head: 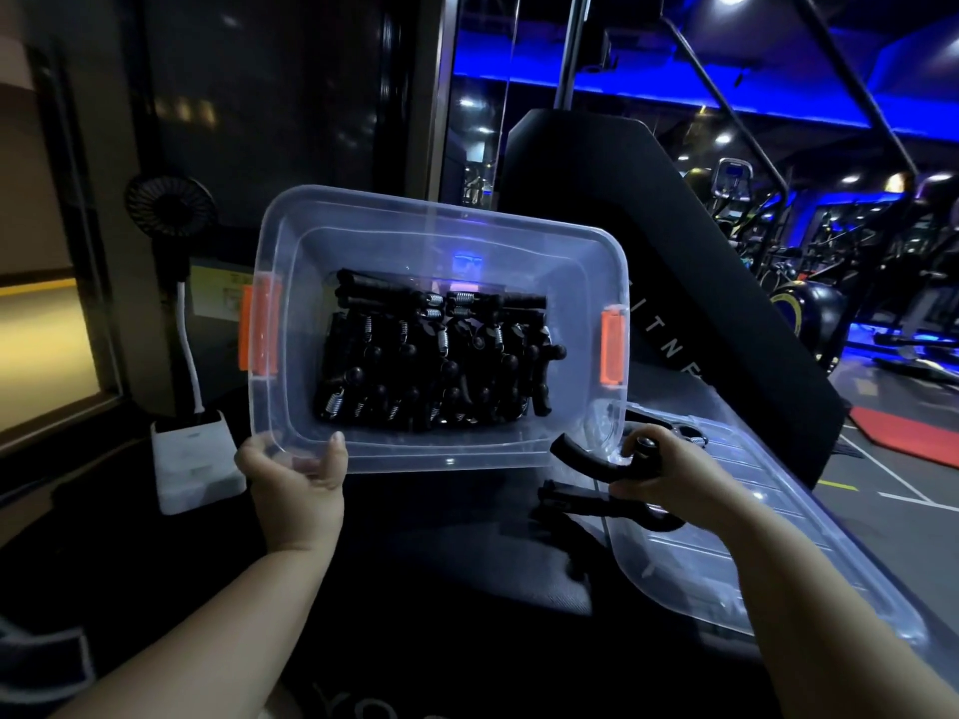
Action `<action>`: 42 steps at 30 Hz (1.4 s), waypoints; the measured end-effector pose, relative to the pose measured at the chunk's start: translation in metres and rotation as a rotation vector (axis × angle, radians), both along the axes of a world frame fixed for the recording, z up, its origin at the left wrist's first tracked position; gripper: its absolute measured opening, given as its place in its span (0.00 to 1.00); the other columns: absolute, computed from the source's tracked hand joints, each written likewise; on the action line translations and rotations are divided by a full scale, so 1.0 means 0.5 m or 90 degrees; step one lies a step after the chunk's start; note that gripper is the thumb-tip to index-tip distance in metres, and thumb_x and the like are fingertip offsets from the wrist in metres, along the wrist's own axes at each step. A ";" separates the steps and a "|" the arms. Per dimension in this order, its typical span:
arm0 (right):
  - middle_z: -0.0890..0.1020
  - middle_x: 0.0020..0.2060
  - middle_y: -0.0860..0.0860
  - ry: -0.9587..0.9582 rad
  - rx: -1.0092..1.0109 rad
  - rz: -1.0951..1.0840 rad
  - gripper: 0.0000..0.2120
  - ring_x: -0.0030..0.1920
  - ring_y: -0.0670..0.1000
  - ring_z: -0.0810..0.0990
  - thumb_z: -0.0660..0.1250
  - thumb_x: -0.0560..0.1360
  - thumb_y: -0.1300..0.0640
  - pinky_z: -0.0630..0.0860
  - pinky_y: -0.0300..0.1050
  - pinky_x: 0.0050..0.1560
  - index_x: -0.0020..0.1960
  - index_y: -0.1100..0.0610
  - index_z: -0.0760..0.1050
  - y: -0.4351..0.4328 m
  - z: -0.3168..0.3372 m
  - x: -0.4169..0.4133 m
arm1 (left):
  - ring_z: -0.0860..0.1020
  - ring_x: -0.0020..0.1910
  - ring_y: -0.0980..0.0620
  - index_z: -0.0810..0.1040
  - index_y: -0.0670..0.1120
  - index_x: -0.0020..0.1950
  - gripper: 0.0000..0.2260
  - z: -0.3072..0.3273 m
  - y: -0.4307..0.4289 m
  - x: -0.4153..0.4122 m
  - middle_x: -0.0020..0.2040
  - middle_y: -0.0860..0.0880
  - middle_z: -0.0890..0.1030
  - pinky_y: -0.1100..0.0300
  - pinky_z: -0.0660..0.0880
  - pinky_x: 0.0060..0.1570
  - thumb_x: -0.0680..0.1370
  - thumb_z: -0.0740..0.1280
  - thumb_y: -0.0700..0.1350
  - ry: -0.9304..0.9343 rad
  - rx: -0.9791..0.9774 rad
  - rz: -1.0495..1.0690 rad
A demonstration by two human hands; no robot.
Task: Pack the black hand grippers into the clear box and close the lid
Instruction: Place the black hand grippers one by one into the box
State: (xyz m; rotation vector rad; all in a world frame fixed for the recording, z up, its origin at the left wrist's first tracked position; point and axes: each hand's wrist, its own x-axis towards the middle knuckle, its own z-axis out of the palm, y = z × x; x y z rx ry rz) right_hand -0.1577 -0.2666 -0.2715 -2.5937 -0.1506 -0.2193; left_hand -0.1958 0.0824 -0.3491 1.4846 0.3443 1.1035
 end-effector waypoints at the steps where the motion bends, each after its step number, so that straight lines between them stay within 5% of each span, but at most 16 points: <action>1: 0.79 0.41 0.47 0.012 0.009 0.009 0.19 0.42 0.51 0.79 0.80 0.61 0.51 0.75 0.48 0.48 0.43 0.44 0.72 0.001 0.005 -0.003 | 0.71 0.32 0.58 0.60 0.35 0.65 0.27 0.000 0.000 0.000 0.34 0.54 0.71 0.56 0.68 0.40 0.74 0.71 0.43 0.001 -0.003 -0.003; 6: 0.81 0.41 0.46 0.039 0.041 0.036 0.15 0.44 0.50 0.80 0.80 0.61 0.54 0.76 0.46 0.50 0.42 0.44 0.78 0.014 0.021 -0.015 | 0.72 0.33 0.56 0.59 0.36 0.65 0.28 0.000 0.001 -0.001 0.35 0.53 0.72 0.56 0.69 0.42 0.74 0.71 0.44 0.004 -0.012 -0.017; 10: 0.84 0.39 0.51 0.061 0.118 0.091 0.10 0.38 0.49 0.81 0.78 0.66 0.58 0.75 0.34 0.36 0.44 0.49 0.82 0.044 0.034 -0.031 | 0.72 0.33 0.53 0.59 0.36 0.65 0.28 0.000 0.002 -0.001 0.35 0.53 0.72 0.57 0.70 0.39 0.74 0.71 0.44 0.006 -0.009 -0.016; 18: 0.82 0.34 0.51 0.082 0.208 0.242 0.11 0.32 0.48 0.79 0.75 0.69 0.64 0.78 0.42 0.35 0.43 0.47 0.84 0.126 0.081 -0.038 | 0.72 0.32 0.56 0.60 0.36 0.64 0.27 -0.002 0.006 0.003 0.34 0.51 0.73 0.67 0.67 0.35 0.73 0.71 0.43 0.004 -0.013 -0.019; 24: 0.81 0.34 0.41 -0.050 0.167 0.292 0.16 0.33 0.43 0.79 0.77 0.67 0.60 0.78 0.38 0.35 0.48 0.43 0.80 0.181 0.129 -0.027 | 0.74 0.34 0.54 0.60 0.39 0.64 0.27 -0.009 0.009 0.004 0.37 0.49 0.75 0.65 0.69 0.35 0.74 0.71 0.45 0.007 -0.020 -0.031; 29: 0.82 0.42 0.47 -0.100 0.092 0.259 0.18 0.33 0.53 0.83 0.77 0.67 0.59 0.81 0.47 0.38 0.49 0.42 0.76 0.235 0.157 -0.006 | 0.75 0.34 0.54 0.60 0.42 0.63 0.26 -0.008 0.010 0.006 0.37 0.50 0.75 0.64 0.69 0.33 0.73 0.72 0.46 0.019 -0.039 -0.030; 33: 0.81 0.41 0.42 -0.115 0.083 0.271 0.21 0.29 0.49 0.82 0.76 0.68 0.59 0.75 0.37 0.27 0.53 0.38 0.76 0.270 0.170 0.017 | 0.76 0.35 0.52 0.60 0.45 0.63 0.27 -0.009 0.012 0.005 0.37 0.49 0.75 0.60 0.71 0.36 0.73 0.72 0.47 0.015 -0.068 -0.043; 42: 0.84 0.51 0.44 -0.270 0.014 0.204 0.18 0.49 0.46 0.80 0.73 0.70 0.55 0.73 0.37 0.47 0.58 0.40 0.80 0.341 0.195 0.091 | 0.75 0.35 0.49 0.60 0.46 0.58 0.25 -0.008 0.006 -0.001 0.37 0.44 0.75 0.61 0.71 0.39 0.72 0.73 0.45 -0.047 -0.025 -0.046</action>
